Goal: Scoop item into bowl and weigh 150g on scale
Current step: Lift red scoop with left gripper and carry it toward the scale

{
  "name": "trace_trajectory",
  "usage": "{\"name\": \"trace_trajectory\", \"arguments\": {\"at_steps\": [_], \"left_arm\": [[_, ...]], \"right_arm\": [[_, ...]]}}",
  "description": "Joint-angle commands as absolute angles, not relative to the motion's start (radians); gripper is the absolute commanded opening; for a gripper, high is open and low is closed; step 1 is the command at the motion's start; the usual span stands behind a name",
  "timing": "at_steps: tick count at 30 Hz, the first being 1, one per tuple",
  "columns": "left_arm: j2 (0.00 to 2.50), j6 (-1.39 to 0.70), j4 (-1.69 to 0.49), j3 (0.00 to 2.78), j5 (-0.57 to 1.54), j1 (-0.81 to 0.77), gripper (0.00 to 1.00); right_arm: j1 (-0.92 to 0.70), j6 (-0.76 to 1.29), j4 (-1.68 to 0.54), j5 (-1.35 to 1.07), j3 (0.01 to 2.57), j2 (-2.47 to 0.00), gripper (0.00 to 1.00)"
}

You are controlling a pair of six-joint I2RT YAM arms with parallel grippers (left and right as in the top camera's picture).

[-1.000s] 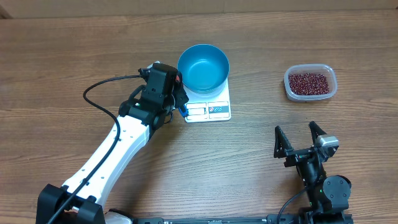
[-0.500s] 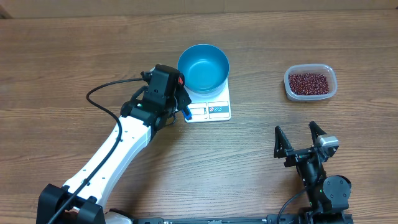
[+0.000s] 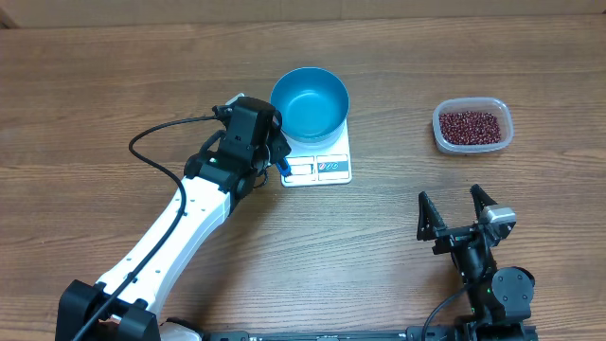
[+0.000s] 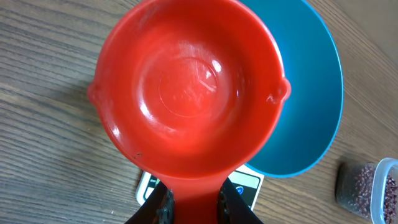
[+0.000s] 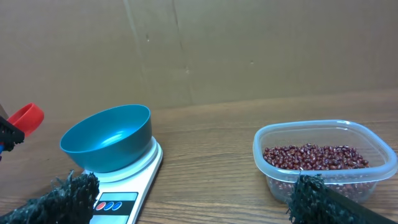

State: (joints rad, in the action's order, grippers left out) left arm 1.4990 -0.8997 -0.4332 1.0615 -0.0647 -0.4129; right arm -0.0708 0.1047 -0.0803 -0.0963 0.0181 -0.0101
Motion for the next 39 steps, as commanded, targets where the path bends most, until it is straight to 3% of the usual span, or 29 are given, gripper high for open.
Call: {"name": "trace_trajectory", "arguments": {"at_steps": [1, 17, 30, 39], "left_arm": [[1.483, -0.913, -0.43, 1.084, -0.084, -0.421, 0.04], [1.483, -0.948, -0.418, 1.088, -0.081, -0.474, 0.04], [1.481, -1.039, -0.419, 1.109, -0.077, -0.638, 0.04], [1.481, -1.246, -0.417, 1.109, -0.03, -0.662, 0.04]], "right_arm": [[-0.067, 0.112, -0.077, -0.087, 0.008, -0.003, 1.0], [-0.067, 0.112, -0.077, -0.087, 0.008, -0.003, 1.0], [-0.067, 0.132, -0.074, -0.11, 0.008, -0.003, 1.0], [-0.067, 0.982, -0.06, -0.287, 0.008, -0.003, 1.0]]}}
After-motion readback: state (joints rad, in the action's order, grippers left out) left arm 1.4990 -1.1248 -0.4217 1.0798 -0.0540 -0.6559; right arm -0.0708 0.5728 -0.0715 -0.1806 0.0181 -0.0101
